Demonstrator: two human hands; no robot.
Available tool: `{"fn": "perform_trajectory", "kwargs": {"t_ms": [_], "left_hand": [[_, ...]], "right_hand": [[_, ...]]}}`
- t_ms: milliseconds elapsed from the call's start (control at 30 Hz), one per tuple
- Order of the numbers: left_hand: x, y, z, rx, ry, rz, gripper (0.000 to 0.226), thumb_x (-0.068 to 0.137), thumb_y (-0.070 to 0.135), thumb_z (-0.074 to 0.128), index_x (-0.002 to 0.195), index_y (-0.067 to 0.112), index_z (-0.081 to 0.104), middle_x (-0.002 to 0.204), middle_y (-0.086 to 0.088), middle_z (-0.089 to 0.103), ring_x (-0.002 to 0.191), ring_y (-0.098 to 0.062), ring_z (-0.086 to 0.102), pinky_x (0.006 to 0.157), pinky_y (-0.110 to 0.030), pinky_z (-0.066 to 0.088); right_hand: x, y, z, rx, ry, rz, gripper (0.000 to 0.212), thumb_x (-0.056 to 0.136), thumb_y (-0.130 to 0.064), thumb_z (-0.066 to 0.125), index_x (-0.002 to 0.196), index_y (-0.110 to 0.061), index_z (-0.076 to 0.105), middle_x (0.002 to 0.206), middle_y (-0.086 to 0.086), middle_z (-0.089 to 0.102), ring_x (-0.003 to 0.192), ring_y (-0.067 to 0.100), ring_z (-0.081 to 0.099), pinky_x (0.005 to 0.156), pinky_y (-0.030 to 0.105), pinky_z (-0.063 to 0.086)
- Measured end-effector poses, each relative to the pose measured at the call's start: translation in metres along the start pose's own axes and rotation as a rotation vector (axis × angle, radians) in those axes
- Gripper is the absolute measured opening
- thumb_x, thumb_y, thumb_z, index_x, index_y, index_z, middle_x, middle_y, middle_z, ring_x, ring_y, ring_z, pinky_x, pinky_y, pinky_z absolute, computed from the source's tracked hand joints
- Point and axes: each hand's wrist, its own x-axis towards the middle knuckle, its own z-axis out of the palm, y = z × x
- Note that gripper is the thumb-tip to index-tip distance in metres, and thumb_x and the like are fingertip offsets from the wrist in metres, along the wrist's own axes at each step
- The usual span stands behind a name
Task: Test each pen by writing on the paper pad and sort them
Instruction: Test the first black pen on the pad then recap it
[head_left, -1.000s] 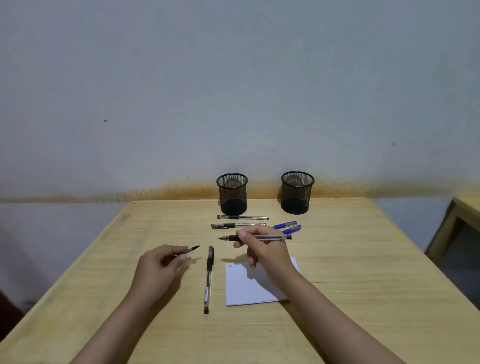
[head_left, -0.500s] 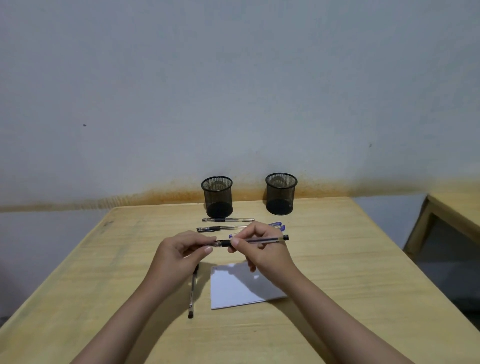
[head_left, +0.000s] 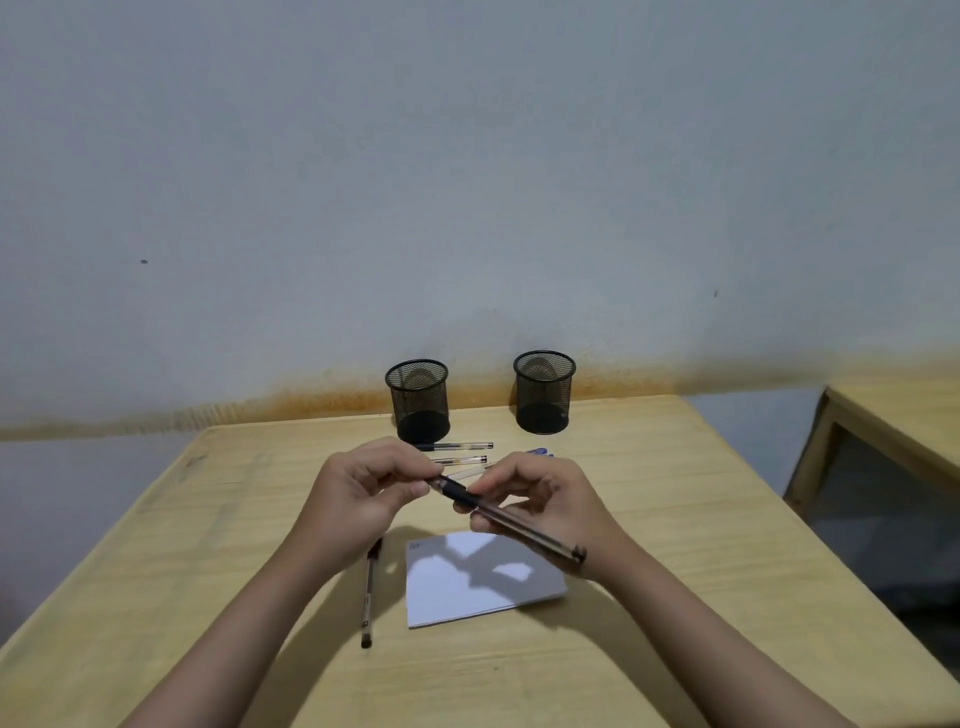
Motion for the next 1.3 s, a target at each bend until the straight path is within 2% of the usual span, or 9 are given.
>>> {"fn": "perform_trajectory", "kwargs": {"t_ms": [100,200,367,500,567,667,867,1100,1300], "left_hand": [[0.006,0.002,0.012,0.024,-0.061,0.024,0.026,0.069,-0.006,0.072,0.08,0.017,0.075,0.085,-0.001,0.069,0.081,-0.013,0.066,0.074,-0.021,0.051],[0.01,0.003,0.035,0.069,-0.144,0.06,0.033,0.07,-0.008,0.072,0.084,0.021,0.075,0.086,0.004,0.07,0.083,-0.013,0.066,0.076,-0.02,0.052],[0.015,0.007,0.1,0.072,-0.232,0.076,0.022,0.075,0.006,0.074,0.092,0.021,0.074,0.088,0.008,0.072,0.087,-0.006,0.066,0.081,-0.019,0.05],[0.012,0.015,0.171,0.006,-0.375,0.006,0.045,0.077,0.017,0.074,0.118,0.027,0.059,0.111,0.011,0.063,0.099,0.001,0.06,0.088,-0.01,0.044],[0.008,0.016,0.208,0.074,-0.502,0.041,0.051,0.079,0.027,0.071,0.126,0.027,0.052,0.12,0.013,0.057,0.108,0.0,0.054,0.091,-0.005,0.036],[0.001,0.019,0.26,0.151,-0.679,0.135,0.053,0.082,0.039,0.064,0.131,0.029,0.047,0.133,0.008,0.05,0.121,-0.004,0.044,0.101,-0.015,0.032],[-0.012,0.025,0.326,0.353,-0.855,0.273,0.053,0.087,0.052,0.045,0.136,0.032,0.042,0.15,0.008,0.033,0.138,-0.013,0.027,0.114,-0.047,0.019],[-0.015,0.02,0.33,0.38,-0.857,0.295,0.047,0.092,0.048,0.041,0.138,0.035,0.038,0.153,0.013,0.026,0.141,-0.01,0.02,0.116,-0.048,0.011],[-0.015,0.022,0.33,0.352,-0.852,0.272,0.047,0.092,0.046,0.043,0.137,0.034,0.039,0.151,0.014,0.029,0.14,-0.01,0.022,0.117,-0.045,0.013]], "right_hand": [[-0.001,-0.009,-0.03,-0.008,-0.108,0.123,0.019,0.084,0.003,0.064,0.093,-0.011,0.073,0.088,0.005,0.076,0.083,0.019,0.072,0.075,0.026,0.056],[-0.013,-0.016,-0.053,-0.017,-0.092,0.265,0.011,0.08,-0.001,0.068,0.089,-0.006,0.073,0.083,0.017,0.072,0.065,0.016,0.069,0.064,0.025,0.056],[-0.053,-0.029,-0.09,-0.344,0.04,0.419,0.012,0.074,0.002,0.077,0.082,-0.005,0.072,0.067,0.006,0.071,0.054,0.006,0.064,0.055,0.018,0.049],[-0.105,-0.04,-0.132,-0.65,0.232,0.502,0.007,0.074,-0.017,0.079,0.079,-0.02,0.076,0.071,0.0,0.074,0.064,0.008,0.064,0.063,0.027,0.051],[-0.134,-0.044,-0.152,-0.746,0.343,0.561,0.006,0.074,-0.02,0.079,0.076,-0.024,0.075,0.072,-0.003,0.073,0.064,0.004,0.062,0.061,0.023,0.05],[-0.18,-0.052,-0.175,-0.855,0.471,0.658,0.007,0.076,-0.02,0.077,0.075,-0.025,0.073,0.069,-0.007,0.069,0.062,-0.001,0.061,0.058,0.015,0.046],[-0.269,-0.048,-0.205,-1.002,0.621,0.861,0.012,0.077,-0.019,0.076,0.072,-0.024,0.066,0.069,-0.008,0.066,0.068,0.005,0.063,0.059,0.021,0.048],[-0.32,-0.022,-0.22,-1.121,0.692,1.016,0.008,0.077,-0.019,0.071,0.084,-0.016,0.069,0.085,0.003,0.071,0.084,0.02,0.065,0.069,0.028,0.048],[-0.3,-0.018,-0.213,-1.132,0.649,0.984,0.012,0.081,-0.023,0.069,0.09,-0.015,0.069,0.091,0.002,0.069,0.088,0.019,0.063,0.074,0.034,0.053]]}}
